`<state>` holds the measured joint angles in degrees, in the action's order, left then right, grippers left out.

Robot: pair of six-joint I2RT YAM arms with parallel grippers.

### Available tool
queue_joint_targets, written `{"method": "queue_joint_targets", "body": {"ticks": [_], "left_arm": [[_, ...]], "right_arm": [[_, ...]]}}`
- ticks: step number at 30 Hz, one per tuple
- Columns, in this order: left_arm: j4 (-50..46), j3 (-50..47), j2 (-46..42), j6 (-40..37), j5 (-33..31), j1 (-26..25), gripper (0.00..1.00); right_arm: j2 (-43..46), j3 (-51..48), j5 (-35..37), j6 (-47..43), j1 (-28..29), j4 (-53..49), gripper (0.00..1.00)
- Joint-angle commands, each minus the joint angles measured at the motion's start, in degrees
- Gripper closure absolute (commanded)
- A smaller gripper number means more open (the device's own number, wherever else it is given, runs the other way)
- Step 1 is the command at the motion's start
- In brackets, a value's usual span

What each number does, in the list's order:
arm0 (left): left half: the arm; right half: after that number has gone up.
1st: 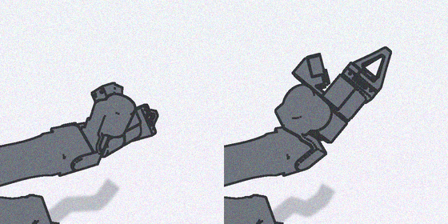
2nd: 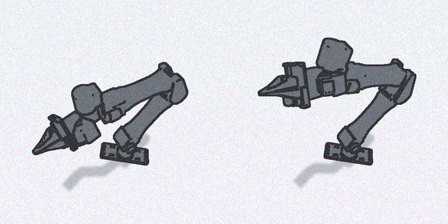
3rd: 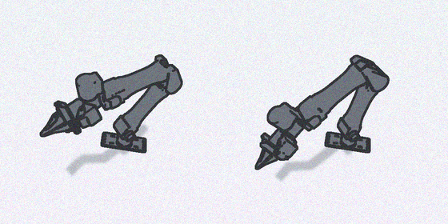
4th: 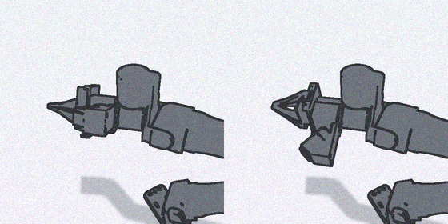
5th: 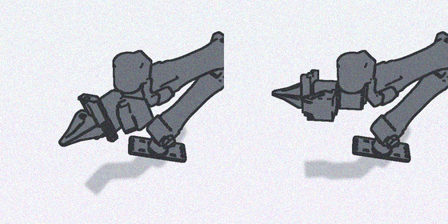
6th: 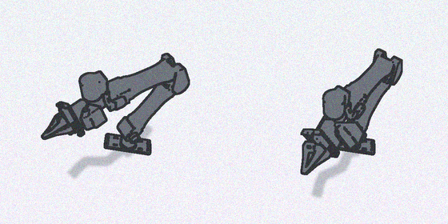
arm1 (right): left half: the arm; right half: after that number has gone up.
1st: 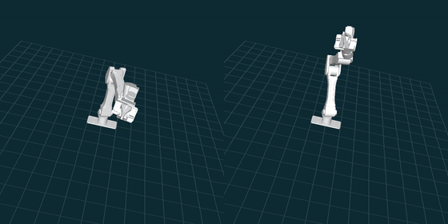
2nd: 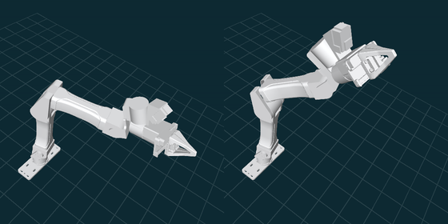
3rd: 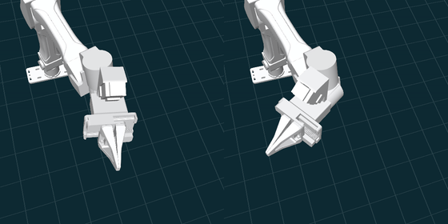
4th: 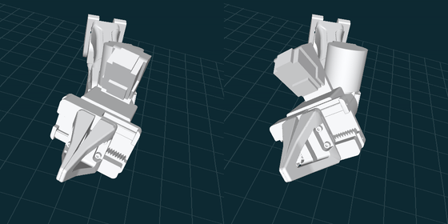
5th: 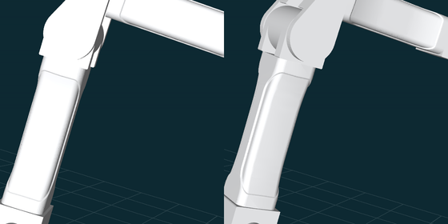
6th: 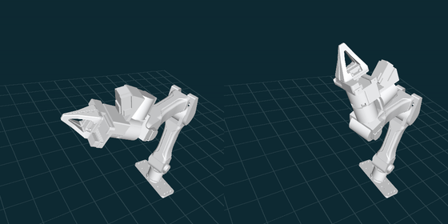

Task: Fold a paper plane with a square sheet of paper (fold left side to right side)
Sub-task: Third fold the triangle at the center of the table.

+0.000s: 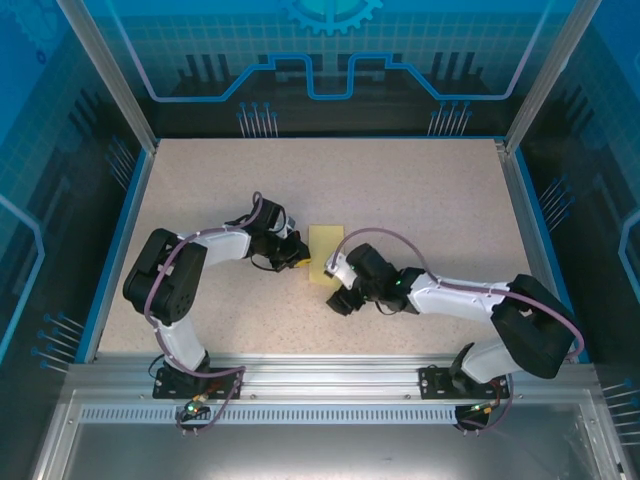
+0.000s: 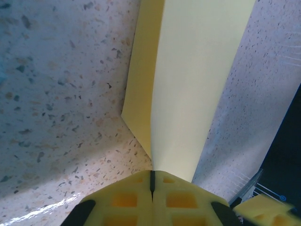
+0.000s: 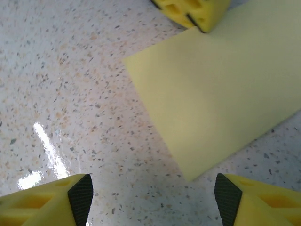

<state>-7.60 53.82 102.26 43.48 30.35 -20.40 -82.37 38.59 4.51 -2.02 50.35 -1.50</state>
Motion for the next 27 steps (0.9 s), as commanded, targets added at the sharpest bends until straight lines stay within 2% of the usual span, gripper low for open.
{"method": "queue_joint_targets", "body": {"ticks": [1,5,9,15,21,27], "left_arm": [[-2.1,-0.4,-1.6,1.1,1.8,-0.4,0.97],[-2.4,-0.4,-1.9,1.0,1.6,-0.6,0.97],[-2.6,-0.3,-1.7,0.9,1.6,-0.6,0.97],[-2.9,0.0,-1.8,0.5,1.5,-0.6,0.97],[-3.3,0.2,-1.3,0.0,0.5,-0.6,0.97],[-4.4,1.4,-0.8,-0.6,-0.4,-0.6,0.94]], "right_arm": [[-2.4,1.0,10.8,-5.7,3.9,8.2,0.27],[-8.3,5.0,14.2,-8.9,6.8,8.4,0.28],[-12.6,8.5,15.7,-10.6,7.2,8.6,0.28],[-16.5,13.0,15.4,-12.2,7.4,8.4,0.35],[-16.3,12.7,14.1,-11.9,7.4,8.3,0.58],[-15.4,12.1,13.1,-11.1,7.4,6.8,0.89]]}}
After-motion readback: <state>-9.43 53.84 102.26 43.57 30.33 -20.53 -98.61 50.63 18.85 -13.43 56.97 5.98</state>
